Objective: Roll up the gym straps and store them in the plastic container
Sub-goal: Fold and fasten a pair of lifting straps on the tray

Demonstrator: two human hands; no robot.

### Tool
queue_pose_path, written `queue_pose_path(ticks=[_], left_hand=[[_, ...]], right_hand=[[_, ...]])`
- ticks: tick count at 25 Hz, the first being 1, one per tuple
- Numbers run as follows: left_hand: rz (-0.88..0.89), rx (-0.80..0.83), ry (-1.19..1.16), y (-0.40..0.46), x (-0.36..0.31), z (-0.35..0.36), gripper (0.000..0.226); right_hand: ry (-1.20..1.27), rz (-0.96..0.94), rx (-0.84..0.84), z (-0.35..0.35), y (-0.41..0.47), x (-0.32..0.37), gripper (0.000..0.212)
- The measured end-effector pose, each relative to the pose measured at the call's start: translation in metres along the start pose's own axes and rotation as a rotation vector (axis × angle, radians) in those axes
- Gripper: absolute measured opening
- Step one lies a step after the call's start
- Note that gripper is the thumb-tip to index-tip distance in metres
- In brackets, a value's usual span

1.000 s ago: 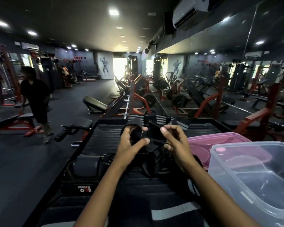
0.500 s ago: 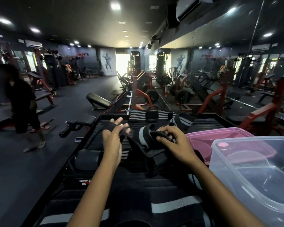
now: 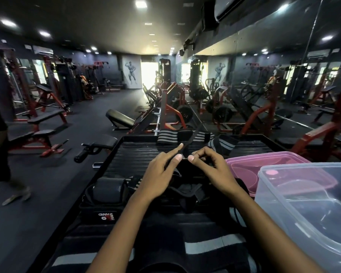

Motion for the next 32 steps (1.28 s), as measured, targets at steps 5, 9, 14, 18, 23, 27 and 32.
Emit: queue_pose_path(ticks=[5, 9, 14, 18, 23, 27, 32], left_hand=[[-0.006, -0.031, -0.105, 0.001, -0.002, -0.003, 0.038], [-0.120, -0.100, -0.350, 0.004, -0.003, -0.007, 0.025], [-0.232, -0.056, -0.532, 0.004, -0.003, -0.006, 0.031], [-0.236, -0.161, -0.584, 0.007, 0.001, -0.010, 0.036], [-0.217, -0.401, -0.723, 0.015, 0.010, -0.030, 0.026], [-0.158, -0.345, -0.672, 0.015, 0.008, -0.035, 0.018], [-0.243, -0.242, -0.711, 0.016, 0.010, -0.036, 0.021]], right_hand=[[0.081, 0.091, 0.067, 0.001, 0.002, -0.004, 0.025], [0.168, 0.278, 0.073, -0.006, 0.001, -0.010, 0.011], [0.334, 0.387, 0.240, -0.008, -0.002, -0.014, 0.031], [0.426, 0.353, 0.240, -0.013, -0.001, -0.007, 0.045], [0.447, 0.237, 0.029, -0.019, 0.011, -0.001, 0.076], [0.465, 0.148, 0.029, -0.020, 0.012, 0.002, 0.084], [0.440, 0.152, 0.083, -0.021, 0.010, 0.007, 0.083]])
Point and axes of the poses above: each hand's wrist, its own y-axis towards the middle knuckle, its own z-axis out of the palm, x = y × z, the point moved 5 cm from there along y, towards the middle knuckle, and after that the axes turned 13 degrees about -x, right-handed, at the moved point
